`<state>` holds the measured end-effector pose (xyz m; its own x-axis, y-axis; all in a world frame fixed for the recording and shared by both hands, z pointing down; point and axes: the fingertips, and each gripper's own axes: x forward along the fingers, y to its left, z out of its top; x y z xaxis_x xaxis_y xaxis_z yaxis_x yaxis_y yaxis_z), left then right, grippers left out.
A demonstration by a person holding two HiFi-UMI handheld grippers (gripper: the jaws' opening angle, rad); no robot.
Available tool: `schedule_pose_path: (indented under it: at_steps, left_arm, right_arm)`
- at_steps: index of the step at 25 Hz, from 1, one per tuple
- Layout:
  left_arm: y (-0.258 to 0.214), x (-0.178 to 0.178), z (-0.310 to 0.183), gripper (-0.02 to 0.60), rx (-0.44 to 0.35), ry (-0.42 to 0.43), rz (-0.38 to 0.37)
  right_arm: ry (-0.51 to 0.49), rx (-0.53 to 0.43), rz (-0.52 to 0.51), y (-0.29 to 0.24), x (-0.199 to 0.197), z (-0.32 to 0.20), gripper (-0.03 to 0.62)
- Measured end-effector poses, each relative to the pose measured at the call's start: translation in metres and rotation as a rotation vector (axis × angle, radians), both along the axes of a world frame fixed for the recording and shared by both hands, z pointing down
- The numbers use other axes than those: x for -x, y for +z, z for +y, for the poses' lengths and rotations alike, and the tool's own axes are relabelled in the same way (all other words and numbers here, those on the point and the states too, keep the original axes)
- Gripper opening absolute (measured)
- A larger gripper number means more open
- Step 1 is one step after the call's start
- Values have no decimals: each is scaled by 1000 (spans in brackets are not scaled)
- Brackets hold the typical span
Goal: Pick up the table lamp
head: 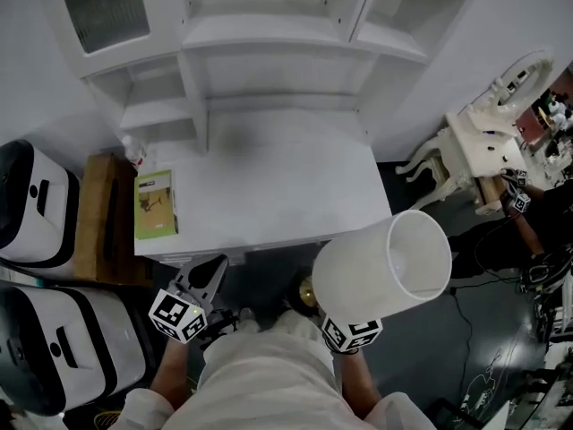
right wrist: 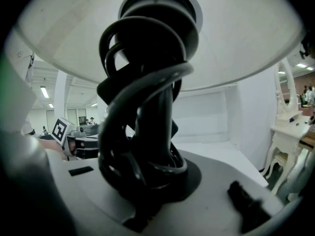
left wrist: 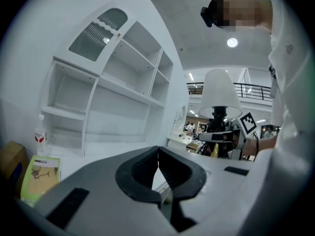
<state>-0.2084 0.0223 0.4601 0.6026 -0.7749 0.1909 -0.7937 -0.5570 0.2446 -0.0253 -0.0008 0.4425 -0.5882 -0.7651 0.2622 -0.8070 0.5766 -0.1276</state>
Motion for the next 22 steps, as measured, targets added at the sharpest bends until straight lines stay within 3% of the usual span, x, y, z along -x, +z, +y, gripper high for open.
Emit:
schedule_pose_path:
  at_steps: [6, 12, 22]
  left_arm:
    - [6, -6, 23, 9, 9, 80, 22]
    - [2, -29, 42, 9, -2, 141, 20]
    - [-2, -60, 43, 9, 0, 120, 14]
  right_arm:
    - [46, 14, -6, 6, 7, 41, 12]
    - [26, 20, -12, 9, 1, 72, 12]
    - [-2, -17, 39, 9, -25, 82, 12]
